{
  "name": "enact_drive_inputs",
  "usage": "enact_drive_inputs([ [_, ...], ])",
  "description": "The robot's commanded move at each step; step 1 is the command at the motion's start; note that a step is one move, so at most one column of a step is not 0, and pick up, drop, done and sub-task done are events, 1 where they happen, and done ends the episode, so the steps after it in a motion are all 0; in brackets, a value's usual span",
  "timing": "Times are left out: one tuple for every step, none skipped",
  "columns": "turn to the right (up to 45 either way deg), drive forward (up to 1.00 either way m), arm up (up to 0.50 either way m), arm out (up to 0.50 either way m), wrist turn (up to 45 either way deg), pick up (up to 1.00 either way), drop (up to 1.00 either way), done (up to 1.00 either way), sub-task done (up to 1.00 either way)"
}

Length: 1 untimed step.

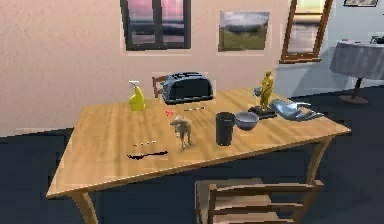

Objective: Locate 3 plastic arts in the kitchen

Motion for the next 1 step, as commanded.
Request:
enact_drive_inputs([
  [0.0,0.0,0.0,0.0,0.0,0.0,0.0,1.0,0.0],
])
